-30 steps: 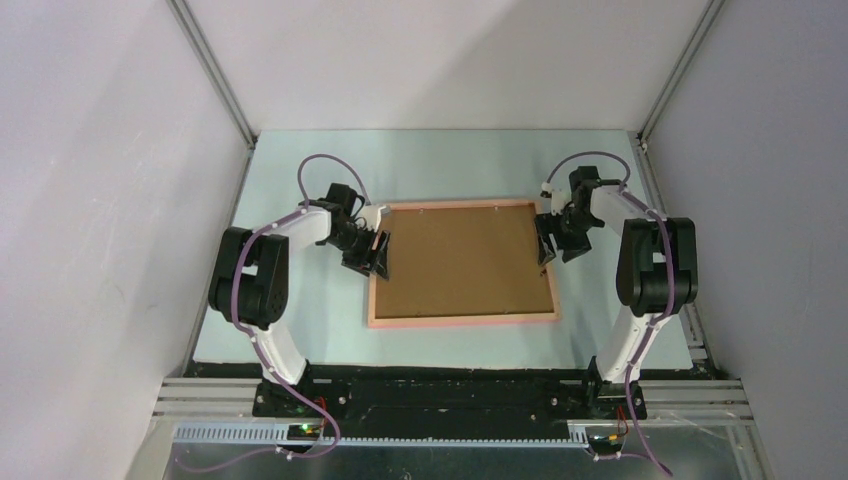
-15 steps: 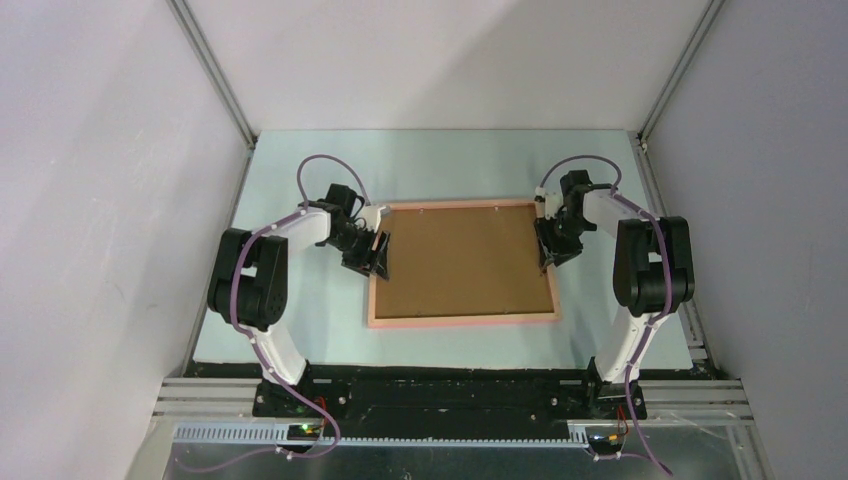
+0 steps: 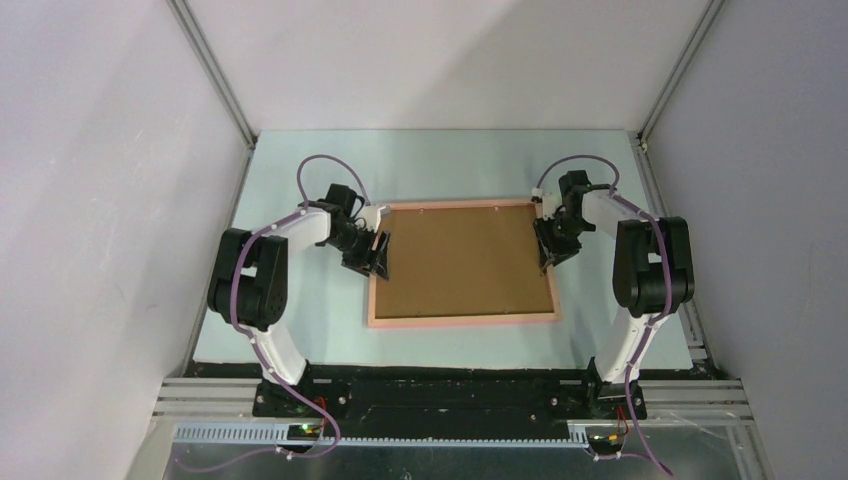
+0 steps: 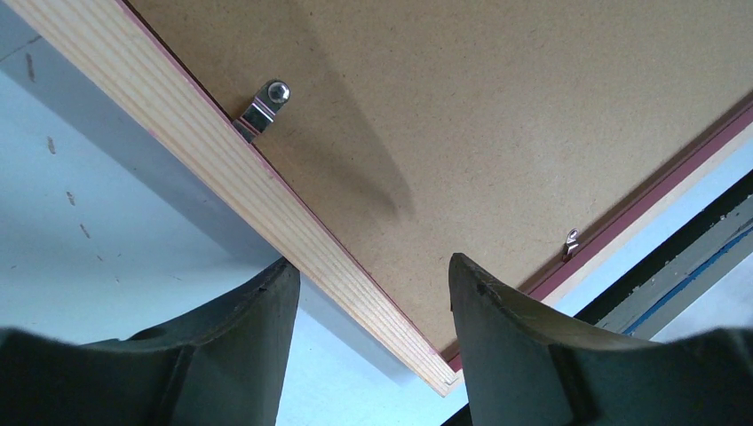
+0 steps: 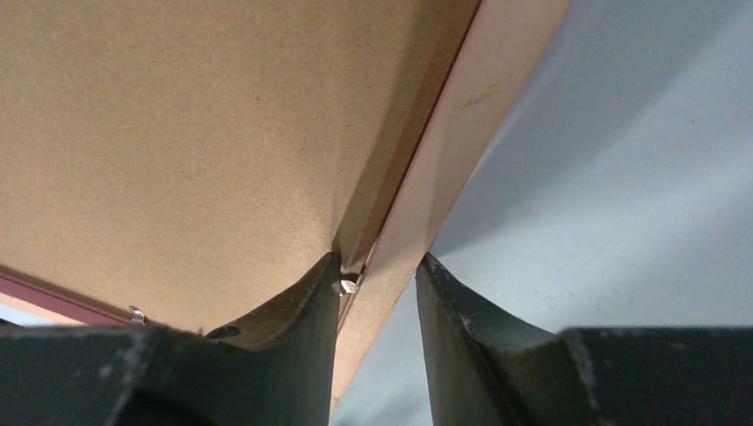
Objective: Put the photo into the frame
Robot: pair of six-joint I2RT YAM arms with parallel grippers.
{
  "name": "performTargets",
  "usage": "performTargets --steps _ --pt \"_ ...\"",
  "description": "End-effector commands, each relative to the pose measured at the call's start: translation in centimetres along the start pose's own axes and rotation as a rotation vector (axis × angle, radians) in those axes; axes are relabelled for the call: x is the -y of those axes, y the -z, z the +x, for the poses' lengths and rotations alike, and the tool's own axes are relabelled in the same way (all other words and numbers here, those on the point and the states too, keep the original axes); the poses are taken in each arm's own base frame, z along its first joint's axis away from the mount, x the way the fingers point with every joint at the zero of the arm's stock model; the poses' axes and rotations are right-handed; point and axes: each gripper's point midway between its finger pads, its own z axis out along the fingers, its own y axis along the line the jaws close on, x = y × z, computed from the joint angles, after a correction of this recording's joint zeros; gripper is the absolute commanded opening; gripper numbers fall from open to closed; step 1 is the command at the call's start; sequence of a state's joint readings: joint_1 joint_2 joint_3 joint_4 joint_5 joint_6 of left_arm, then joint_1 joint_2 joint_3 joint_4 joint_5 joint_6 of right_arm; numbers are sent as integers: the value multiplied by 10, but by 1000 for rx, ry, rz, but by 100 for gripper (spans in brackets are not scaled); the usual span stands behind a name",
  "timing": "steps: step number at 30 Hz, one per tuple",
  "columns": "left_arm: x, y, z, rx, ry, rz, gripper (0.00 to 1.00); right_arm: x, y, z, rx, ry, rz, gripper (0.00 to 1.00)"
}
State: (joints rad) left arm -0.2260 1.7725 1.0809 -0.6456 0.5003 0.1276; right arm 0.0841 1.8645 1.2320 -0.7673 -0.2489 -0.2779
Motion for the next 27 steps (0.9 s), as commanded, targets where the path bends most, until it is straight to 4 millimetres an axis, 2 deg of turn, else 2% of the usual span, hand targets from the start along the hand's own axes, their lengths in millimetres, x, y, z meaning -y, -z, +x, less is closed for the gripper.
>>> performTargets --steps 1,20,27 --pt "14 8 -9 45 -16 31 66 0 -2 16 -53 65 8 39" --pt "9 5 -7 31 -7 15 66 -6 -6 30 -110 235 -84 38" --pt "8 4 -8 30 -5 12 66 -2 -7 35 -133 293 -92 37"
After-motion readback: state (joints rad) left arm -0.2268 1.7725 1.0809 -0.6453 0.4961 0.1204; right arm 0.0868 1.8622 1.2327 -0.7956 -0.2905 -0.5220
